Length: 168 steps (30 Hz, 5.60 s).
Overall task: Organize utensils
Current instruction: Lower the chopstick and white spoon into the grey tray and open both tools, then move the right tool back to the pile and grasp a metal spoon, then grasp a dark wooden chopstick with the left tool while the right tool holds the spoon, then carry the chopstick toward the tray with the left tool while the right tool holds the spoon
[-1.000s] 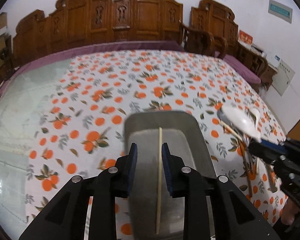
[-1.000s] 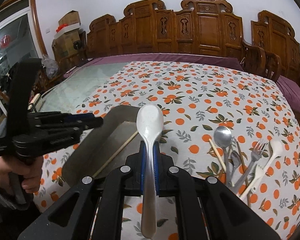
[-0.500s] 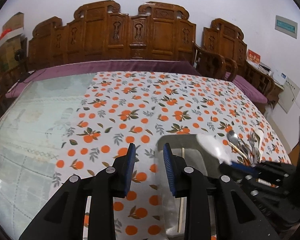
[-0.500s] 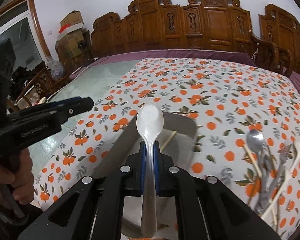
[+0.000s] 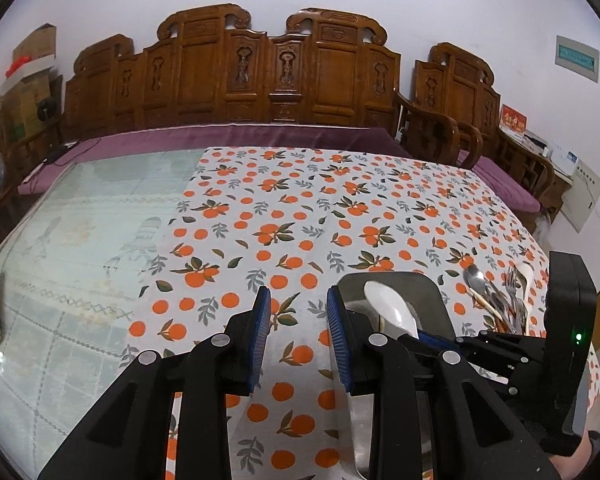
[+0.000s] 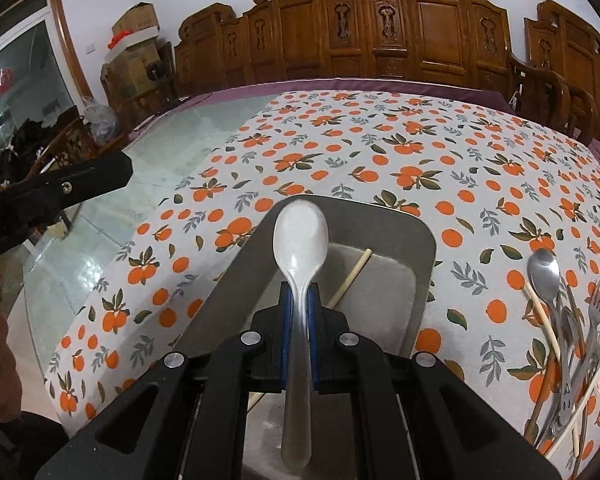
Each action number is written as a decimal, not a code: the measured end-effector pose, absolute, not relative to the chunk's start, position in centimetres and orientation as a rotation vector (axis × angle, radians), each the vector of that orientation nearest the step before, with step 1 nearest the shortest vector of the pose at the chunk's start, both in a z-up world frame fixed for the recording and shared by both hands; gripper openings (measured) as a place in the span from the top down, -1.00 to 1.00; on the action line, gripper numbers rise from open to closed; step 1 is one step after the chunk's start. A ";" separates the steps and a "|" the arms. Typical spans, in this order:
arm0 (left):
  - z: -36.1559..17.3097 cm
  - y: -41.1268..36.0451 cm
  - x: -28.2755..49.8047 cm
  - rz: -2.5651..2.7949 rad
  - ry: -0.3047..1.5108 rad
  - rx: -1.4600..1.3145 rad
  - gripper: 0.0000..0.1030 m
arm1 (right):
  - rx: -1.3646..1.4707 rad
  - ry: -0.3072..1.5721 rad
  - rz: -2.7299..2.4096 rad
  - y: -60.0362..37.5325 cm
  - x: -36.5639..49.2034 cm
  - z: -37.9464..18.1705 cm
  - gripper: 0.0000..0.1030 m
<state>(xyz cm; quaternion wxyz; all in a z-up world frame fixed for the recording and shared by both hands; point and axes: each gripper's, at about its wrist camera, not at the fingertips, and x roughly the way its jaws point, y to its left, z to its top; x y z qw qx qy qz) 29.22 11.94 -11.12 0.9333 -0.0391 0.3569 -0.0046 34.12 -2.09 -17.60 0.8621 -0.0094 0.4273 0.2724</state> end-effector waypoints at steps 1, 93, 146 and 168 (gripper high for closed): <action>-11.1 11.9 29.2 -0.010 0.730 -0.081 0.47 | -0.018 0.896 0.572 -2.3 34.2 -17.6 0.81; -17.7 -11.4 28.8 -0.326 0.918 0.103 0.17 | -0.043 0.961 0.317 -27.3 38.5 -18.9 0.86; -16.6 -9.2 31.6 -0.316 0.905 0.060 0.92 | -0.091 0.983 0.311 -27.3 39.0 -20.8 0.83; -16.2 -8.9 31.1 -0.316 0.892 0.057 0.92 | -0.196 0.985 0.321 -26.8 39.8 -21.0 0.66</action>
